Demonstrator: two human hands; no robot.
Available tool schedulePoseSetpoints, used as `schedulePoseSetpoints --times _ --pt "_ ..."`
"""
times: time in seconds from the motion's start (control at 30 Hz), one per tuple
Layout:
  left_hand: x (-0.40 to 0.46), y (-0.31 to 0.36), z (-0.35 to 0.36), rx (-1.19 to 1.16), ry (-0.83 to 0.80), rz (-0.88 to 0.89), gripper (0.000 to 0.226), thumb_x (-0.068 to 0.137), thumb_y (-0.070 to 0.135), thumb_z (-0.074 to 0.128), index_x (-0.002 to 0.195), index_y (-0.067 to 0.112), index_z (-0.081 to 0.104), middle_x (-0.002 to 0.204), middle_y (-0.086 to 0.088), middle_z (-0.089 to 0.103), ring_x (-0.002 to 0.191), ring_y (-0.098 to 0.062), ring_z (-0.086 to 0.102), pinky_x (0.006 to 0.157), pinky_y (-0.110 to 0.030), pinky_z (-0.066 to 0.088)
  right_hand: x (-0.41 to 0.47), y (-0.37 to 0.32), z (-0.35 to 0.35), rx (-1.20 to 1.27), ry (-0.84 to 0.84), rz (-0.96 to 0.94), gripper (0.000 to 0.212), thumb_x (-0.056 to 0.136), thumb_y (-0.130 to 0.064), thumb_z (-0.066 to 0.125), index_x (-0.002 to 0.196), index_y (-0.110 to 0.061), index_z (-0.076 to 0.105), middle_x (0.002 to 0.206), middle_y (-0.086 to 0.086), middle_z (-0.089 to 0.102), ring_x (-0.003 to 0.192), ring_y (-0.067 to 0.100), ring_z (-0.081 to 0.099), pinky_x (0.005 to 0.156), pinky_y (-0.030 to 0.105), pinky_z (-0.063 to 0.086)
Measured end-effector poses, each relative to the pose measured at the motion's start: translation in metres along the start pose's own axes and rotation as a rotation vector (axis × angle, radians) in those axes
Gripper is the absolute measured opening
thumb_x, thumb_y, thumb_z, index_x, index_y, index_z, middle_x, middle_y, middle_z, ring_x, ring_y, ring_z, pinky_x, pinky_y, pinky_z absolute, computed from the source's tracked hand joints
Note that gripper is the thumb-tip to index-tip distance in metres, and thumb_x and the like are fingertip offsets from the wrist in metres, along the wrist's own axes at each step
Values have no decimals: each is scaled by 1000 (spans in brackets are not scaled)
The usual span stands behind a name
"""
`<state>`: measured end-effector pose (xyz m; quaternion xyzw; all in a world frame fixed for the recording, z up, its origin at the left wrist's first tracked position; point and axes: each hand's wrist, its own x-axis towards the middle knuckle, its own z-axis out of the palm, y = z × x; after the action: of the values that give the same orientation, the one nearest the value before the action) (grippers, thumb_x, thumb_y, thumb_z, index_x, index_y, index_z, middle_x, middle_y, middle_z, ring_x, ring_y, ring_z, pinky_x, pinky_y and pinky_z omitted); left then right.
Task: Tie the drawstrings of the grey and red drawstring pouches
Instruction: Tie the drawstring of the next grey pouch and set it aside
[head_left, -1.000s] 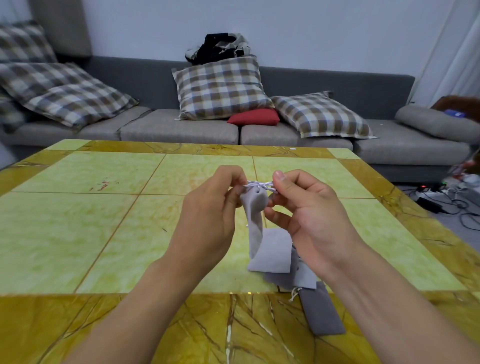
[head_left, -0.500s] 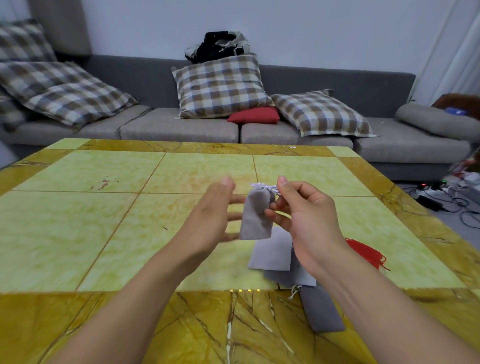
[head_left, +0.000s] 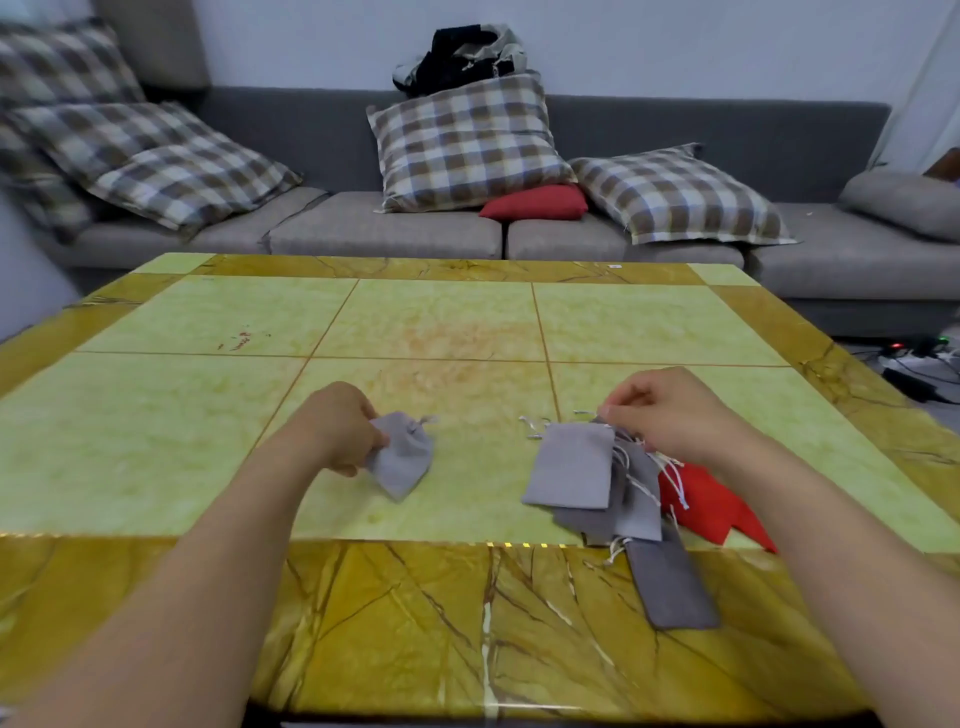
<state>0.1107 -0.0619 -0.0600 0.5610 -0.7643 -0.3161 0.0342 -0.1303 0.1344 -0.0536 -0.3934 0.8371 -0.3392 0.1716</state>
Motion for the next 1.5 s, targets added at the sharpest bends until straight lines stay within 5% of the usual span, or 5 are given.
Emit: schedulePoseSetpoints --times 0.23,0.57,0.8,1.23,1.5 --pt "-25 29 18 119 343 427 52 85 52 66 120 15 61 115 -5 64 102 -24 62 83 -34 49 13 5 22 -340 -131 13 28 65 -36 90 69 -18 69 66 -11 60 67 10 57 59 30 45" --pt "-65 72 57 -1021 -507 235 54 85 58 60 114 15 71 109 -5 75 102 -22 69 94 -40 54 -20 -30 7 200 -41 -515 15 75 -11 82 84 -19 73 79 -1 73 75 18 68 71 41 54" --pt "-60 69 48 -953 -47 439 49 102 50 34 100 23 75 99 -2 77 95 -21 72 88 -47 55 -16 -39 13 292 -145 -373 27 94 -36 62 92 -9 68 76 35 55 61 26 50 57 54 48" --pt "-57 65 34 -531 351 568 80 102 50 28 40 9 56 39 -5 54 41 -12 52 50 -17 38 -23 -51 -4 1652 -436 14 36 96 -34 47 65 -18 45 84 1 69 61 8 53 48 17 40" --pt "-52 69 15 -1275 88 494 76 104 45 33 34 15 35 38 -3 26 37 -16 23 42 -24 24 -15 -50 -19 1540 -264 19 38 102 -26 46 65 -17 39 59 -3 30 45 7 24 40 17 30"
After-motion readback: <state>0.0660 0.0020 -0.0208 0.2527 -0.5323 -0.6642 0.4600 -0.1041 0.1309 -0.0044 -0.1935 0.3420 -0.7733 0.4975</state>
